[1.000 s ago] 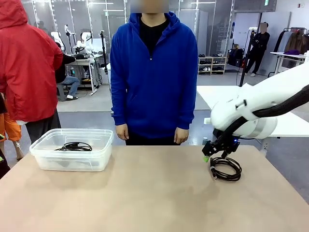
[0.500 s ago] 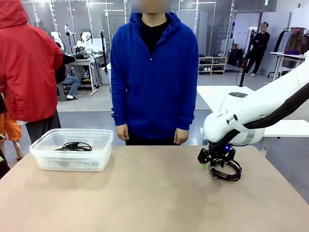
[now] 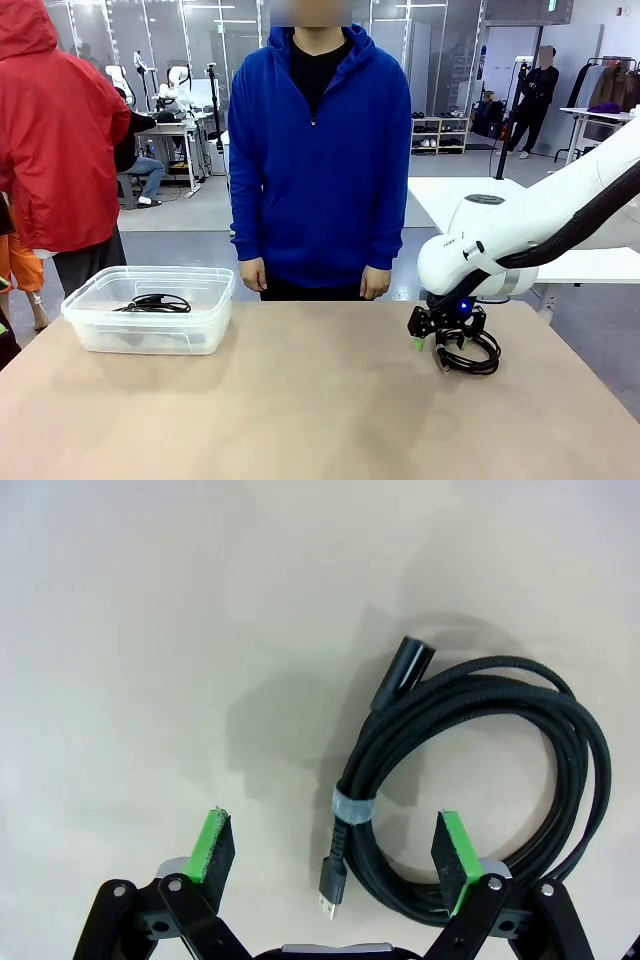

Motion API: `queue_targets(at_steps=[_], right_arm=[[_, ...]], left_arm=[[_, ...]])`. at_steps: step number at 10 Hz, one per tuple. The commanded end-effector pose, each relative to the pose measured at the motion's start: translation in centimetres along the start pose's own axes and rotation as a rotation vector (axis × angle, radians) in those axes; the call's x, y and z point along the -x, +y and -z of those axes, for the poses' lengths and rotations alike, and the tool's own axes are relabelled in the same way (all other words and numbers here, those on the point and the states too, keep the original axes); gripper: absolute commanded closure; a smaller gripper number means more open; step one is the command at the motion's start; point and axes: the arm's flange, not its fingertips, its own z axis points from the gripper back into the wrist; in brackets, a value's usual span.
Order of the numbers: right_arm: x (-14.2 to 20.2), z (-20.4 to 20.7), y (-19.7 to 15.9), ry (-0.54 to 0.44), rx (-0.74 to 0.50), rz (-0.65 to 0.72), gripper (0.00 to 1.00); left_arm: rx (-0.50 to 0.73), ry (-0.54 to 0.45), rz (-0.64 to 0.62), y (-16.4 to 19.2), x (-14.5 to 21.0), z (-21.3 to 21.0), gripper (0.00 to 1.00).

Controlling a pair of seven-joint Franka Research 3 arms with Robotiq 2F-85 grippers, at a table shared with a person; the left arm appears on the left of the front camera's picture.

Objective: Organize and store the cables.
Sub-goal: Place the USB Extension Cable into the Organizing box.

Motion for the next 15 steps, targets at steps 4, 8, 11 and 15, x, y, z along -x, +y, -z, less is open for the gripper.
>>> queue_targets(at_steps=[4,8,11,15], right_arm=[[-0.5,0.5,0.1,0.035,0.039,0.034,0.53],[-0.3,0.5,0.0,0.053,0.066,0.031,1.00],[-0.6,0.3,-0.2,0.046,0.089,0.030,1.00],[-0.6,-3.9,1.3,0.077,0.115,-0.026,1.00]], left_arm=[[-0.003,0.000,-0.002,0.0,0.1,-0.1,0.05],[-0.003,0.000,-0.002,0.0,0.1,-0.1,0.05],[-0.003,0.000,-0.002,0.0,0.1,-0.1,0.05],[-0.003,0.000,-0.002,0.0,0.1,-0.1,0.05]])
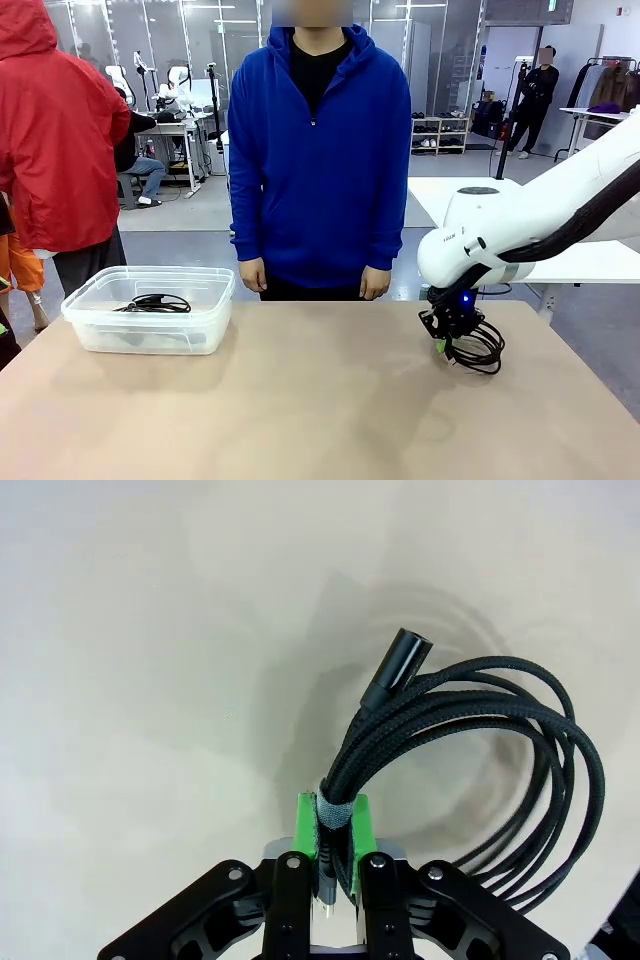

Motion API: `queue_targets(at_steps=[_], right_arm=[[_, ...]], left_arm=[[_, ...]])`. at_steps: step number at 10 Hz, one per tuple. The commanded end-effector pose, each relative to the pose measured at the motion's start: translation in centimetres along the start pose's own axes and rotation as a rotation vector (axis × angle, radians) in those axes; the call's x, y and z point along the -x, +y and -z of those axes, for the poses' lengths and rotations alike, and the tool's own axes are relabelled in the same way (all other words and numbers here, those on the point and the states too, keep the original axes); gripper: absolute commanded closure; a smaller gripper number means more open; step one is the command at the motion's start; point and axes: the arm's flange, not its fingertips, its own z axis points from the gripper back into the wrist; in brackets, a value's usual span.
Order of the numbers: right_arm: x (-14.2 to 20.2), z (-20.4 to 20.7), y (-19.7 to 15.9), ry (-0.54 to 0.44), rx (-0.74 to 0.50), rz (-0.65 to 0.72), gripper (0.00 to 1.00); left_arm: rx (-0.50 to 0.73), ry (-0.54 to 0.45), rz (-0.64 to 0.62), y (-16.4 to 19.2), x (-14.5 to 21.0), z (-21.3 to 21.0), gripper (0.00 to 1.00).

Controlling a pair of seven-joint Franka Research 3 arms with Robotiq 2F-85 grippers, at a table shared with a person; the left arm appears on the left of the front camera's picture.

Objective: Organize and store the cables.
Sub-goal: Place the USB Extension Cable into the Organizing box.

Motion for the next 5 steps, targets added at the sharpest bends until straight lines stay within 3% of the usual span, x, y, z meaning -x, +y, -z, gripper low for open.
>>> queue_targets(at_steps=[1,3,5], right_arm=[[0.5,-3.7,1.5,0.050,0.040,-0.002,1.00],[1.8,-7.3,3.0,0.072,0.022,-0.026,1.00],[3.6,-8.3,5.1,0.038,0.002,-0.053,1.00]], left_arm=[[-0.003,0.000,-0.002,0.0,0.1,-0.1,0.05],[-0.003,0.000,-0.002,0.0,0.1,-0.1,0.05],[-0.003,0.000,-0.002,0.0,0.1,-0.1,0.05]])
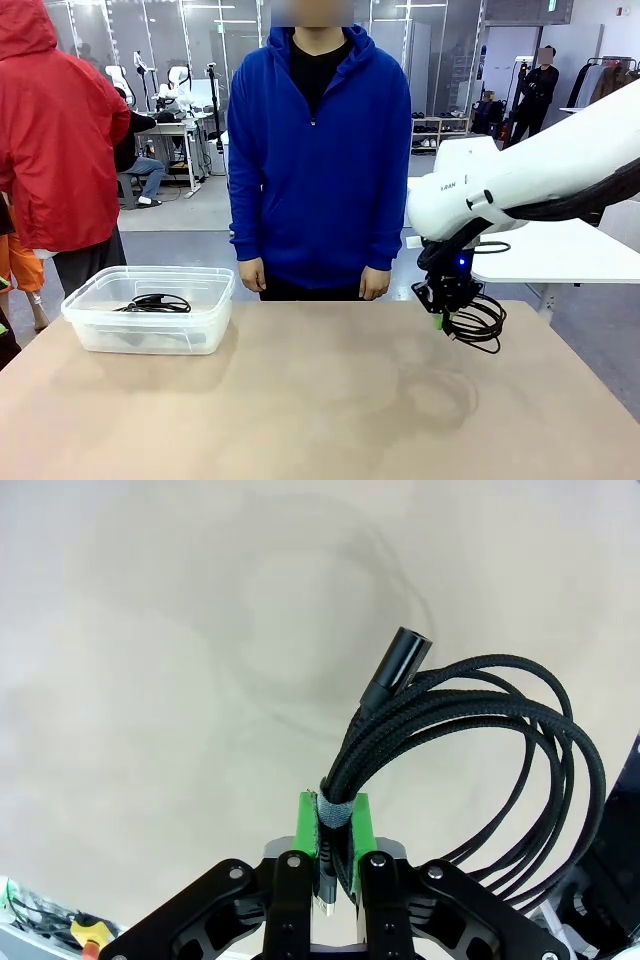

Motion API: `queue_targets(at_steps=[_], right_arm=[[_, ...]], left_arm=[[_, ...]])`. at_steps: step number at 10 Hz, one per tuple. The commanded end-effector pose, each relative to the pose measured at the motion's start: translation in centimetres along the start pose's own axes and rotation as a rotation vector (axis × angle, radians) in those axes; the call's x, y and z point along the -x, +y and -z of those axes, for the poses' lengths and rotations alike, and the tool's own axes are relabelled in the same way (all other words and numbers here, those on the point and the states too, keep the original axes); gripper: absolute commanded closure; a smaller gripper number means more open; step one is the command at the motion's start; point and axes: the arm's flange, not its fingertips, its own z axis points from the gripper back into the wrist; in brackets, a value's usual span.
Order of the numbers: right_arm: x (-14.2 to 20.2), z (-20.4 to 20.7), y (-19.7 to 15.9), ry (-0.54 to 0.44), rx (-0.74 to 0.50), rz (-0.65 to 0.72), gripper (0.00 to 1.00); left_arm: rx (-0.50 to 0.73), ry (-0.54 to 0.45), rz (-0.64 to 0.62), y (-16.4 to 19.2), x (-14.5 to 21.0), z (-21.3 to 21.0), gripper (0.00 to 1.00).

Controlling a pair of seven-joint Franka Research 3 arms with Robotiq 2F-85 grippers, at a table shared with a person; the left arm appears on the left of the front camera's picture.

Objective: Organize and store the cables.
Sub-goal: Place the USB Extension Cable into the Organizing box.

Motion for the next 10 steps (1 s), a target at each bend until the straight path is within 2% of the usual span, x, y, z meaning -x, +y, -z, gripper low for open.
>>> queue_targets(at_steps=[1,3,8,10], right_arm=[[1.8,0.7,2.9,-0.030,-0.010,0.003,1.00],[1.8,0.4,7.0,-0.045,-0.074,-0.033,1.00],[0.2,3.1,20.2,-0.104,-0.064,-0.064,1.00],[0.3,4.5,23.3,-0.086,-0.058,-0.065,1.00]], left_arm=[[-0.002,0.000,-0.002,0.0,0.1,-0.1,0.05],[-0.002,0.000,-0.002,0.0,0.1,-0.1,0.05],[-0.002,0.000,-0.002,0.0,0.1,-0.1,0.05],[-0.002,0.000,-0.002,0.0,0.1,-0.1,0.05]])
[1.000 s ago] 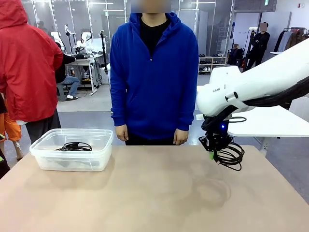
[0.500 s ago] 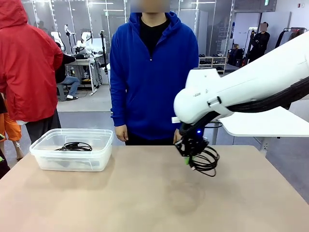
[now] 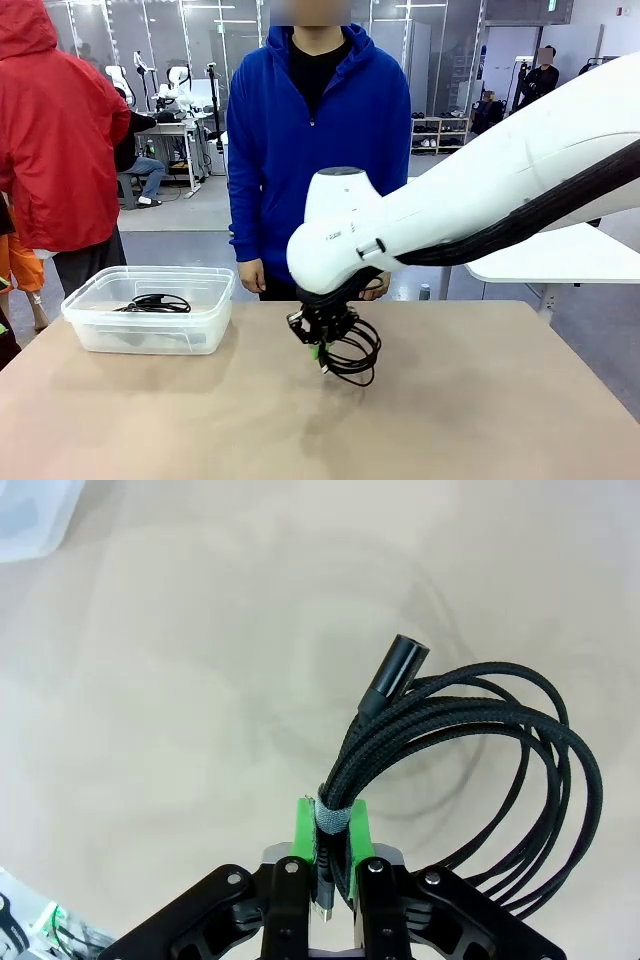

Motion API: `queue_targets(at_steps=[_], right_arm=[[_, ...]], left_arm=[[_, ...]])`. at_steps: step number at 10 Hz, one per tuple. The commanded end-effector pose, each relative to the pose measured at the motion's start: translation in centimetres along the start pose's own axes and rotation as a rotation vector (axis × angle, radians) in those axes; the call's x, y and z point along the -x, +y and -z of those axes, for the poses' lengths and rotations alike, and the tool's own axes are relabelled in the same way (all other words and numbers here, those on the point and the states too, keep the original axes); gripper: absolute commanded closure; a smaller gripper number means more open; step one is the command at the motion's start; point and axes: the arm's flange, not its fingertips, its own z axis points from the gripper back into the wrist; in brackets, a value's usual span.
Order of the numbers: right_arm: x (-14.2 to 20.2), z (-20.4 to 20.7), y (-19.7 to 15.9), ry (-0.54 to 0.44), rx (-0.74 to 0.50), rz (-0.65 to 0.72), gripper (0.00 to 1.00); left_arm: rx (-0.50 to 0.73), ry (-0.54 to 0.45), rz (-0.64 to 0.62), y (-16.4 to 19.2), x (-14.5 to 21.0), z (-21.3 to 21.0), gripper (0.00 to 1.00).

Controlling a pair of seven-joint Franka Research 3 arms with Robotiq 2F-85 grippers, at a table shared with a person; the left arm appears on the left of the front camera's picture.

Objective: Organize and store the cables.
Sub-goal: Place the USB Extension Cable into the Organizing box.

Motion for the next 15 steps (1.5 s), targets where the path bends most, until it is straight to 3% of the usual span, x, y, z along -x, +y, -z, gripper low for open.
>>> queue_targets(at_steps=[1,7,8,10,11,12,14,15], right_arm=[[-1.0,1.1,1.7,0.004,0.022,0.023,1.00],[-1.6,3.1,1.9,0.022,-0.091,0.046,1.00],[-1.6,3.2,1.5,0.030,-0.107,0.054,0.74],[-1.2,3.3,0.8,0.016,-0.131,0.079,0.35],[-0.9,3.1,0.6,0.003,-0.147,0.085,0.08],[-0.4,2.6,0.1,-0.018,-0.164,0.084,0.00],[1.4,0.4,-2.9,-0.059,-0.193,0.074,0.00],[2.7,-1.2,-4.8,-0.068,-0.193,0.030,0.00]], left_arm=[[-0.003,0.001,0.000,0.0,0.0,-0.1,0.05],[-0.003,0.001,0.000,0.0,0.0,-0.1,0.05],[-0.003,0.001,0.000,0.0,0.0,-0.1,0.05],[-0.003,0.001,0.000,0.0,0.0,-0.1,0.05],[-0.003,0.001,0.000,0.0,0.0,-0.1,0.05],[-0.003,0.001,0.000,0.0,0.0,-0.1,0.05],[0.012,0.010,-0.032,-0.6,-1.3,0.9,0.05],[0.024,0.009,-0.125,-0.5,-2.3,1.9,0.05]])
